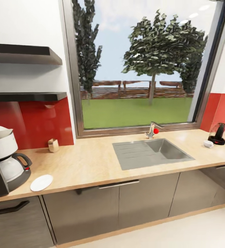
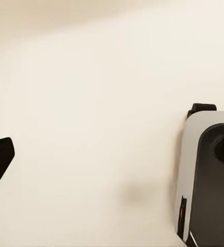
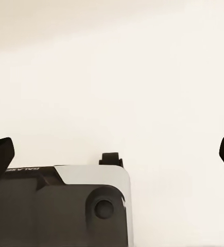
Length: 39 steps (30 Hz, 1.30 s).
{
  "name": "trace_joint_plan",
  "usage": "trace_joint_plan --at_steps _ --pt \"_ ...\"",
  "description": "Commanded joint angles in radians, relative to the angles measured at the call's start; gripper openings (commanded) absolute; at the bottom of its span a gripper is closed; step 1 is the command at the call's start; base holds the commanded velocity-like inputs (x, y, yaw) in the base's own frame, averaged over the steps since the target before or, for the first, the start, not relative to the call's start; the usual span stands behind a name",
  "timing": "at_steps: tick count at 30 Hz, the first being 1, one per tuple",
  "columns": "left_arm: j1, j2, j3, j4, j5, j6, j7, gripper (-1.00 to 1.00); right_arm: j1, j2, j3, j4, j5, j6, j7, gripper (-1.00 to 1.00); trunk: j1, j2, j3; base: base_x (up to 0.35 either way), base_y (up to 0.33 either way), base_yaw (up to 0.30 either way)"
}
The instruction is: Set up a coffee station on the kitchen countertop: keep the coffee maker on the countertop, move the bottle of coffee from the kitchen shelf to the counter next to the coffee maker, place a paper coffee filter on top of the coffee maker, put the saucer next to the coffee maker with the coffee cup on the saucer, and place the electric kettle next to the coffee maker.
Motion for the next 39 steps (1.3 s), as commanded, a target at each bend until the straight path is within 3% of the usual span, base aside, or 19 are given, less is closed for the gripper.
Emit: trace_joint_plan --at_steps 1,26,39 --pt "-0.001 0.0 0.005 0.002 -0.011 -0.003 0.007 1.0 0.0 0.0 0.008 -0.001 -0.01 0.003 0.002 1.0 0.0 -0.001 0.0 0.0 0.0 -0.299" --pt "-0.001 -0.002 -0.004 0.003 -0.016 0.0 0.006 1.0 0.002 0.001 0.009 -0.001 -0.01 0.0 0.0 1.0 0.0 -0.001 0.0 0.011 -0.001 -0.299" --pt "-0.001 -0.003 -0.003 0.013 -0.016 0.0 0.014 1.0 0.001 0.001 0.009 -0.001 -0.01 -0.001 -0.001 1.0 0.0 -0.001 0.0 0.176 -0.167 -0.299"
